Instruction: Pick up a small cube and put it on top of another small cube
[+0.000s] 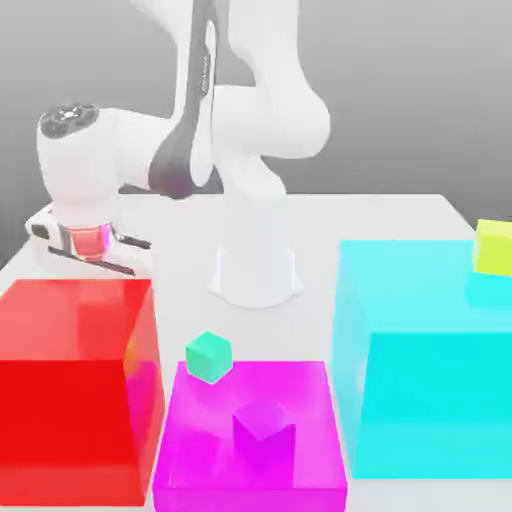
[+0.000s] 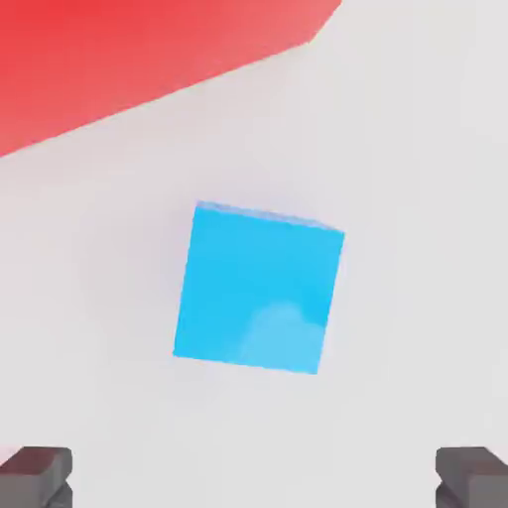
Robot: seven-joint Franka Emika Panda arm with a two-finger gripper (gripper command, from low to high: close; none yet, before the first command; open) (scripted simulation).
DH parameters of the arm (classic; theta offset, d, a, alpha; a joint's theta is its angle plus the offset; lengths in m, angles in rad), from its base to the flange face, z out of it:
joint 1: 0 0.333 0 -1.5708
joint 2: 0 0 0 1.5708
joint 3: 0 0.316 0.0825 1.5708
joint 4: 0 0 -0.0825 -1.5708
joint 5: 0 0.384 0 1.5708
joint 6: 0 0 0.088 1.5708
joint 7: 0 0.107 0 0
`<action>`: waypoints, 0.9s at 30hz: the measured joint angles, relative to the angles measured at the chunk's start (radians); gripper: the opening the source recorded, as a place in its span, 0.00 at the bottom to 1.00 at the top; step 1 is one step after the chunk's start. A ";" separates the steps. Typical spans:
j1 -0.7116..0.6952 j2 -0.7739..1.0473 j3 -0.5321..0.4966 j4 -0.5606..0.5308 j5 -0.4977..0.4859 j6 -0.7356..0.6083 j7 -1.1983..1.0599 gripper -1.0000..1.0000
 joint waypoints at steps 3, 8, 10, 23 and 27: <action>0.012 0.037 -0.010 0.004 0.062 0.063 -0.021 0.50; 0.041 0.099 -0.020 0.008 0.217 0.171 -0.090 0.50; 0.041 0.121 -0.029 0.001 0.286 0.218 -0.130 0.50; -0.171 0.384 0.256 0.048 0.622 0.436 -0.373 0.00; -0.140 0.338 0.215 0.039 0.578 0.400 -0.337 0.00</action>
